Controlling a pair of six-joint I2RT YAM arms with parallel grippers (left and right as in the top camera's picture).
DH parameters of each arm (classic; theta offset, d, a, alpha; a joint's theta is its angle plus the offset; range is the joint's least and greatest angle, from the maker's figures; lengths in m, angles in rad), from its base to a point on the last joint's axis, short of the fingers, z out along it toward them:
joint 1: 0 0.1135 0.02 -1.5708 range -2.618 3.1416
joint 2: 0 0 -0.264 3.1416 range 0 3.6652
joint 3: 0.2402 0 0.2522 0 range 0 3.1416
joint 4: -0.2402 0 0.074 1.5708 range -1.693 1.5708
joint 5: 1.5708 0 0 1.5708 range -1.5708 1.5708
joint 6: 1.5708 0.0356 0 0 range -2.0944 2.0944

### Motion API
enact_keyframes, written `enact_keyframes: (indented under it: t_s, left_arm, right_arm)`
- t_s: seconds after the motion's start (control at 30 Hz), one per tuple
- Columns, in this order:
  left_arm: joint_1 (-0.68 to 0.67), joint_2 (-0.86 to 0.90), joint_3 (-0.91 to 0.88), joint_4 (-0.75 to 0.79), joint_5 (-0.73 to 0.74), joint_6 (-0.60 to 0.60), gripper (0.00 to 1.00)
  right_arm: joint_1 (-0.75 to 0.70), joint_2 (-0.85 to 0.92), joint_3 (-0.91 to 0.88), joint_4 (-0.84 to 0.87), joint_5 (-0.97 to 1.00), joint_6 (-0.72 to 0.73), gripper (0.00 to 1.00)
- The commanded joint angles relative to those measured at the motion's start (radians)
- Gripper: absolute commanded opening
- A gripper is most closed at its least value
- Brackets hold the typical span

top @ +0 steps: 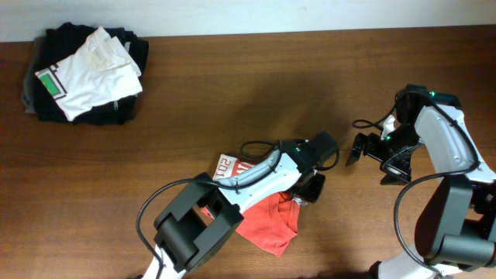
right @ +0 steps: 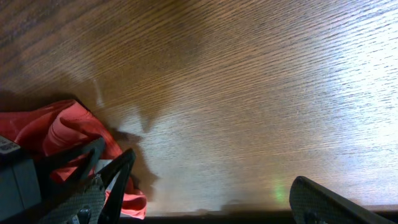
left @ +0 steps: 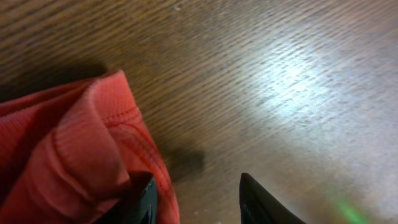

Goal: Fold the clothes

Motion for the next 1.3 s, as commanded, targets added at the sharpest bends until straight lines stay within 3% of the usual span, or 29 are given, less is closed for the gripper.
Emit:
enact_keyframes:
  t_s: [0.0, 0.13, 0.3, 0.4, 0.53, 0.57, 0.63, 0.77, 0.9, 1.03, 1.17, 1.27]
  left_arm:
    - [-0.009, -0.031, 0.023, -0.028, 0.046, 0.009, 0.42]
    - [-0.009, -0.118, 0.069, -0.105, 0.045, 0.012, 0.43]
    - [0.033, -0.314, 0.081, -0.217, 0.027, 0.032, 0.61]
    - [0.116, -0.388, 0.081, -0.307, 0.021, 0.074, 0.81]
    - [0.260, -0.389, 0.065, -0.487, -0.108, 0.077, 0.87]
    - [0.300, -0.385, 0.043, -0.503, -0.093, 0.077, 0.84]
    - [0.354, -0.383, -0.024, -0.491, -0.071, 0.077, 0.64]
    - [0.394, -0.383, -0.182, -0.421, -0.069, 0.076, 0.42]
    - [0.398, -0.383, -0.397, -0.271, -0.068, 0.074, 0.30]
    - [0.399, -0.383, -0.559, -0.137, -0.068, 0.038, 0.27]
    - [0.438, -0.385, -0.596, -0.214, -0.079, -0.064, 0.01]
    - [0.481, -0.404, -0.563, -0.321, -0.079, -0.126, 0.01]
  right_arm:
    - [0.002, -0.006, 0.010, 0.000, 0.008, 0.002, 0.98]
    - [0.002, -0.006, 0.010, 0.000, 0.008, 0.002, 0.98]
    - [0.002, -0.006, 0.010, 0.000, 0.008, 0.002, 0.98]
    - [0.002, -0.006, 0.010, 0.000, 0.008, 0.002, 0.99]
    - [0.002, -0.006, 0.010, 0.000, 0.008, 0.002, 0.99]
    - [0.002, -0.006, 0.010, 0.000, 0.008, 0.002, 0.98]
    - [0.002, -0.006, 0.010, 0.000, 0.008, 0.002, 0.98]
    - [0.002, -0.006, 0.010, 0.000, 0.008, 0.002, 0.98]
    - [0.002, -0.006, 0.010, 0.000, 0.008, 0.002, 0.98]
    - [0.002, -0.006, 0.010, 0.000, 0.008, 0.002, 0.98]
    - [0.002, -0.006, 0.010, 0.000, 0.008, 0.002, 0.98]
    - [0.002, -0.006, 0.010, 0.000, 0.008, 0.002, 0.99]
